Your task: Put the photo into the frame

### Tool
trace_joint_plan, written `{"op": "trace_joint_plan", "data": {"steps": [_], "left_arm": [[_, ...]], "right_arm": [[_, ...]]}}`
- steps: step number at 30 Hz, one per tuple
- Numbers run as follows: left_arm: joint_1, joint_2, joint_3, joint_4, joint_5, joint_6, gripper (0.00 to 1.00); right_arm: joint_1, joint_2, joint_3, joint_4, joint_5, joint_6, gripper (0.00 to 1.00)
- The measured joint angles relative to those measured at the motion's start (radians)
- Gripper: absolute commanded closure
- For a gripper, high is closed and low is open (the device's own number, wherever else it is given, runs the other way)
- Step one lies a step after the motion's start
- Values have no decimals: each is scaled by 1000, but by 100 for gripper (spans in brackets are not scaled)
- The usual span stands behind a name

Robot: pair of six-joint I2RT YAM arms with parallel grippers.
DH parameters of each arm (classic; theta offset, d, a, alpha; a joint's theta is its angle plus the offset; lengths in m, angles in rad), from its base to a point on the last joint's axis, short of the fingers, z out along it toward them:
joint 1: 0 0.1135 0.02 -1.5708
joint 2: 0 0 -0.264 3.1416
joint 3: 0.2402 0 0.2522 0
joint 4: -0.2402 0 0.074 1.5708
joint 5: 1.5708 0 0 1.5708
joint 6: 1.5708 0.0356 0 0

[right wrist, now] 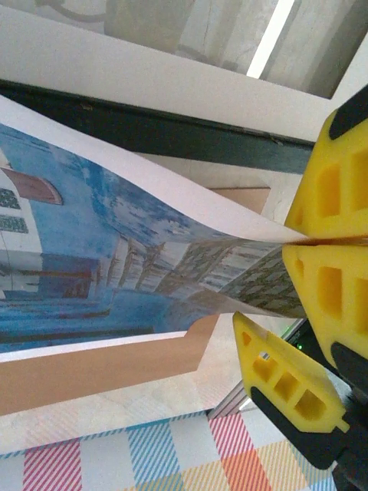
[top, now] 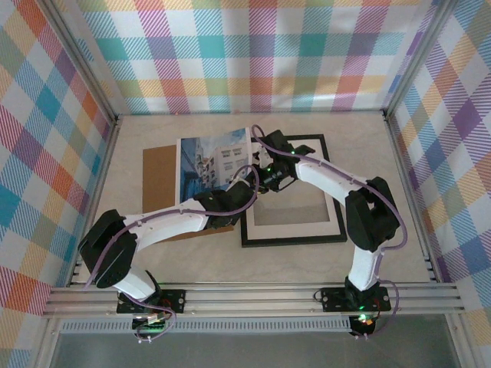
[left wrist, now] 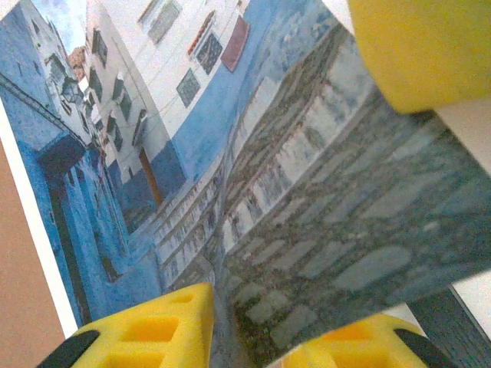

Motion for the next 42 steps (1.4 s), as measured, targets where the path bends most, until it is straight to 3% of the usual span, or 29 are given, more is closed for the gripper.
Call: {"op": "trace_joint_plan", "data": {"steps": [6,10,16,19,26,34,42], "left_arm": [[-4,15,-1,-2,17,-8,89],[-5,17,-1,0,30,-16,92],[-24,40,-1,19,97,9,95],[-46,66,-7,23,133,25,100],[-50,79,-17,23,165,34,100],[-51,80,19,-18,144,35,100],[-45,43,247,-127,82,72,100]], "right_arm": [[-12,26,2,-7,-5,0,81],[-19,28,2,-18,-1,1,71],[-31,28,14,24,-22,26,73],[-22,28,27,60,-45,37,59],[-34,19,20,72,-47,44,50],[-187,-128,-77,70,11,35,38],[-331,-336,-197,67,119,-4,17]]}}
